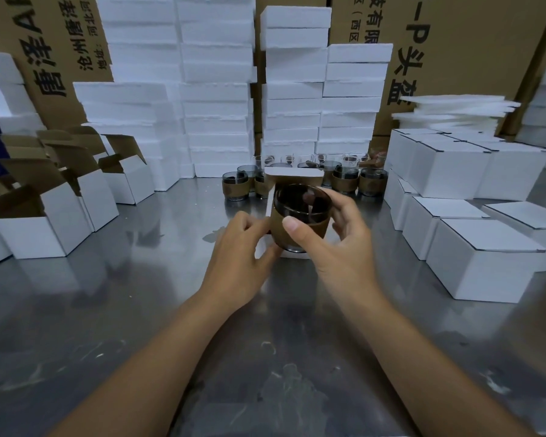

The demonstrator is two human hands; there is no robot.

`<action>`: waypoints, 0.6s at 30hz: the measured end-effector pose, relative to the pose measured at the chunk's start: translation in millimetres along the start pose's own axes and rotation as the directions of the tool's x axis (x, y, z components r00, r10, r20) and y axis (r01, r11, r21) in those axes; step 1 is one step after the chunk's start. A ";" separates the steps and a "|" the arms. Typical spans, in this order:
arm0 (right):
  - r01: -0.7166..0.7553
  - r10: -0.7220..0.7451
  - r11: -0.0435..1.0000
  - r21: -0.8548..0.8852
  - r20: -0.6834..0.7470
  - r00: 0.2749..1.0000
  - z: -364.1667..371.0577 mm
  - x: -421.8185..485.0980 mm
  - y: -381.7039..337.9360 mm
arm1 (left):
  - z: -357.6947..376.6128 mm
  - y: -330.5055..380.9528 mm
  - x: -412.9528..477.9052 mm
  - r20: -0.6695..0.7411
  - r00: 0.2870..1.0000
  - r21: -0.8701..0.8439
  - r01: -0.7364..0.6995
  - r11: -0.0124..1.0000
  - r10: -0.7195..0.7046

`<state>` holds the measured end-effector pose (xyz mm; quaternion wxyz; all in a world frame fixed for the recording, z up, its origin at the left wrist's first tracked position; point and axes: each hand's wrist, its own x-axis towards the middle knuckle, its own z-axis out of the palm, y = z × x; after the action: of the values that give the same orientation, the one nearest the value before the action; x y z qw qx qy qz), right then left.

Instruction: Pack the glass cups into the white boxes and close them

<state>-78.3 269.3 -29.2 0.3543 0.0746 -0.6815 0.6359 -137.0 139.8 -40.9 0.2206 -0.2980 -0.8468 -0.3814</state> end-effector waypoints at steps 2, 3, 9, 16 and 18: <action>0.004 -0.004 1.000 0.008 0.003 1.000 0.6 0.6 -1.4 | -0.4 1.8 -0.5 -0.008 1.000 0.050 -0.018 0.999 0.019; 0.006 -0.006 1.000 0.014 0.003 1.000 0.7 0.9 -2.4 | -0.8 2.6 -0.6 -0.019 0.999 0.069 -0.025 0.997 0.026; 0.006 -0.005 0.997 0.071 -0.002 1.000 0.8 3.4 -4.3 | -1.9 6.9 -1.3 -0.036 0.994 0.110 -0.103 0.989 0.107; -0.013 0.017 0.995 0.098 -0.039 0.999 1.5 7.0 -1.7 | -5.0 10.8 -3.4 -0.078 0.972 0.134 -0.212 0.968 0.223; -0.012 0.015 0.997 0.080 -0.038 0.999 0.6 7.9 -0.3 | -4.4 11.1 -3.5 -0.090 0.969 0.134 -0.215 0.967 0.228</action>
<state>-84.2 271.5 -24.4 0.3597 0.0717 -0.6493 0.6663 -126.4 141.1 -34.6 0.3239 -0.3562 -0.8174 -0.3163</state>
